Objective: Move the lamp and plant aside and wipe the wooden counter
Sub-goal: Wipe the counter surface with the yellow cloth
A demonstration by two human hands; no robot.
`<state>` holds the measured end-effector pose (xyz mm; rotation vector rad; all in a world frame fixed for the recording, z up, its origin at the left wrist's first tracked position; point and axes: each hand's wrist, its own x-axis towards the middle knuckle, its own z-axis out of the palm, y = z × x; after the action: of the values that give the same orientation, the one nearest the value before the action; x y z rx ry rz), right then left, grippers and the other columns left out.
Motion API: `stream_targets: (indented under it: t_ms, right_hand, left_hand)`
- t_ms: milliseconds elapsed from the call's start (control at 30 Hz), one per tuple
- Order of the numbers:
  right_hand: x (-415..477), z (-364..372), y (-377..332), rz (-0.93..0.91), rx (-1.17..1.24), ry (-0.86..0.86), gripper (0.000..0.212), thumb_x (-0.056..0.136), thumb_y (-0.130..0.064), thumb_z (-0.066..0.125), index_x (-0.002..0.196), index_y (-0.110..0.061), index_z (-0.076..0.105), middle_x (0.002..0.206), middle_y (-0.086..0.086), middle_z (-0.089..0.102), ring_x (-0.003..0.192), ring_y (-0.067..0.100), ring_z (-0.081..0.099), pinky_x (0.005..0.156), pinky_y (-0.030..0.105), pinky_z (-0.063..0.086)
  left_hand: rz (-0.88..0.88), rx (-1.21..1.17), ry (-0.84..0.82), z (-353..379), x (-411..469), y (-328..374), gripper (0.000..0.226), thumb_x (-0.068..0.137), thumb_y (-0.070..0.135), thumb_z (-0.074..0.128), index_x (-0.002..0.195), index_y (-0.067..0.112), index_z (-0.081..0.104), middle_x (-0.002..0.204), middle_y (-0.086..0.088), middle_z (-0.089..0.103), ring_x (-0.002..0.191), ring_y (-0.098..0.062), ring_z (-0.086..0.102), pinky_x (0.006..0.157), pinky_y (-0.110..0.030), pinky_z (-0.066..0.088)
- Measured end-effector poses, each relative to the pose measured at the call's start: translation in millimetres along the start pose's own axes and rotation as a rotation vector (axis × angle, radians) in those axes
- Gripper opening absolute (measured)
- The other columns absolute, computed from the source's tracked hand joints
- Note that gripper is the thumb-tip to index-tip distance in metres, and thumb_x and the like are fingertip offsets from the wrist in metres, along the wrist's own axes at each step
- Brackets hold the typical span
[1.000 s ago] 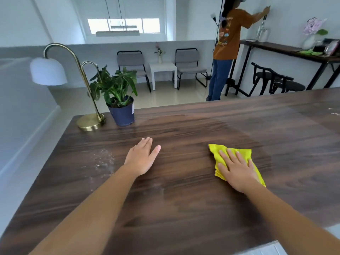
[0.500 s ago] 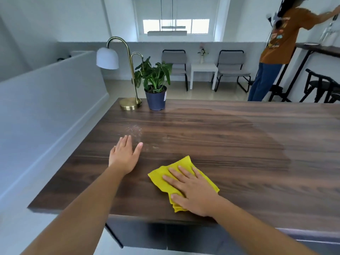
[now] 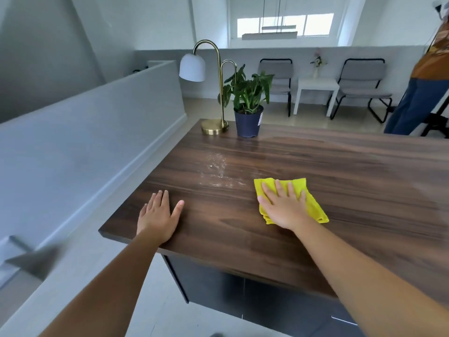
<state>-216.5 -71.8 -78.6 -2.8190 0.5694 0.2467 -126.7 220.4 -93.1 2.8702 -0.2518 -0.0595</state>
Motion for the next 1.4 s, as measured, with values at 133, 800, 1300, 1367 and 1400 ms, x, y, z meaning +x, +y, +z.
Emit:
stream_targets:
  t_ms: [133,800,1300,1367,1400]
  right_hand:
    - [-33.0,26.4,-52.5,-0.37,-0.105,0.002,0.057,0.092,-0.063,0.014,0.146,-0.05,0.004,0.162,-0.009,-0.005,0.149,0.025,-0.01,0.118,0.053,-0.008]
    - [29.0,16.5,-84.5,-0.299,-0.138,0.006,0.06,0.095,-0.056,0.021,0.15,-0.041,0.002,0.162,-0.007,-0.006,0.149,0.025,-0.006,0.119,0.052,-0.003]
    - [-16.4,-5.5,72.7,0.203,-0.062,0.059,0.059,0.096,-0.055,0.016,0.15,-0.039,-0.001,0.162,-0.007,-0.008,0.149,0.024,-0.008,0.117,0.057,-0.001]
    - [-21.2,-1.6,57.3,0.174,-0.056,0.064,0.063,0.096,-0.055,0.017,0.152,-0.031,-0.002,0.162,-0.002,-0.007,0.149,0.027,-0.007,0.119,0.051,0.001]
    - [-26.1,2.4,45.3,0.114,-0.064,0.069,0.064,0.096,-0.055,0.017,0.152,-0.029,-0.001,0.162,-0.001,-0.006,0.149,0.028,-0.006,0.119,0.05,0.002]
  left_hand:
    - [0.004,0.022,0.022,-1.4,1.9,0.0,0.073,0.095,0.058,0.018,0.153,0.014,0.015,0.161,-0.004,0.015,0.149,-0.018,0.009,0.12,-0.039,0.012]
    - [0.034,0.084,0.003,1.2,21.3,-10.3,0.075,0.091,0.066,0.013,0.153,0.024,0.007,0.163,0.005,0.004,0.15,-0.013,-0.001,0.121,-0.04,0.004]
    - [0.013,0.113,-0.033,-2.5,20.0,-8.2,0.075,0.091,0.065,0.014,0.153,0.023,0.008,0.162,0.003,0.006,0.15,-0.015,0.002,0.121,-0.041,0.006]
    - [-0.013,0.115,0.002,-5.3,17.6,-0.1,0.072,0.094,0.061,0.018,0.152,0.018,0.018,0.161,-0.003,0.016,0.149,-0.019,0.01,0.121,-0.043,0.01]
    - [-0.013,0.104,0.046,-5.9,14.8,9.2,0.07,0.095,0.058,0.02,0.149,0.015,0.025,0.158,-0.006,0.023,0.147,-0.022,0.017,0.12,-0.044,0.015]
